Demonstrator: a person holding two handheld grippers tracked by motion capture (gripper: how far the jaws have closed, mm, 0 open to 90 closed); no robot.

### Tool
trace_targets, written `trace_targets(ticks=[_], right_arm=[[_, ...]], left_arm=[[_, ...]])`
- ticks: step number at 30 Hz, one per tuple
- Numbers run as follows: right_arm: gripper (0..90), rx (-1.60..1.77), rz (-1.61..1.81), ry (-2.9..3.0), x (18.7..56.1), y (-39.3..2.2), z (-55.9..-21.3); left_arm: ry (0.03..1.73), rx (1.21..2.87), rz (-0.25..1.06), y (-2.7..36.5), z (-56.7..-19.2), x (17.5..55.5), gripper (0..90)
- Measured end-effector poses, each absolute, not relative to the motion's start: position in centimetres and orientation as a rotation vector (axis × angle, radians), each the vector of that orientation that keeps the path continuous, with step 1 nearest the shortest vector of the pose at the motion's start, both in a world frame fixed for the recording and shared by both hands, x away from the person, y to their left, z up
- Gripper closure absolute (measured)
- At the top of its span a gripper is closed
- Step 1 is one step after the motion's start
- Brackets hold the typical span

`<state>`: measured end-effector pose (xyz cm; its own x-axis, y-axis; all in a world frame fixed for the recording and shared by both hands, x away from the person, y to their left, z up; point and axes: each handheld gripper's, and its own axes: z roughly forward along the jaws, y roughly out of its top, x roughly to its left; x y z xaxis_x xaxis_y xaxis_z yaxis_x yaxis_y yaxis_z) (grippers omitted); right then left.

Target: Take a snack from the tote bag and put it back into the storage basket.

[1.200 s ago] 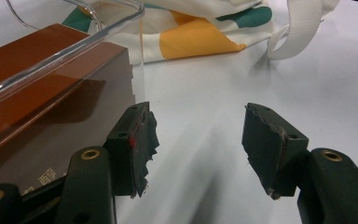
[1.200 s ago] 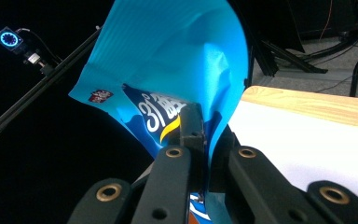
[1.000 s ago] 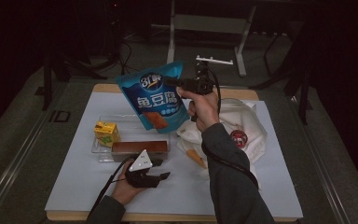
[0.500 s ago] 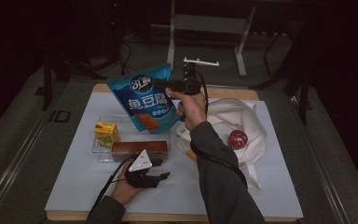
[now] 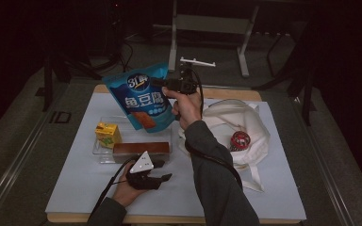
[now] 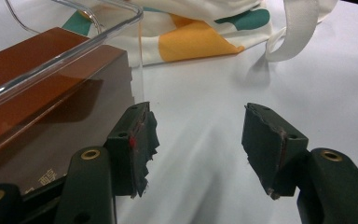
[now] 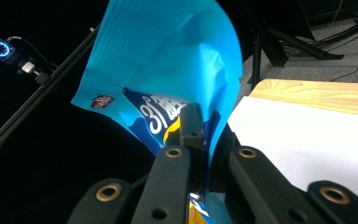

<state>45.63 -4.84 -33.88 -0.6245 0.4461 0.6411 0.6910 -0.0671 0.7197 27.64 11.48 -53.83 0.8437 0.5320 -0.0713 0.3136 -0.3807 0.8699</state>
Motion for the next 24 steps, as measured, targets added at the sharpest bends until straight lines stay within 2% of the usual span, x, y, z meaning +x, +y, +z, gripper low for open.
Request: trace_targets(ticks=[14, 24], right_arm=[[89.0, -1.253, -1.783, -1.941, 46.1, -3.4, -36.4], [89.0, -1.247, -1.793, -1.945, 45.8, -2.5, -36.3]], left_arm=[[0.62, 1.995, 0.267, 11.5, -53.8, 27.6, 42.9], [0.62, 1.994, 0.268, 11.5, -53.8, 27.6, 42.8]])
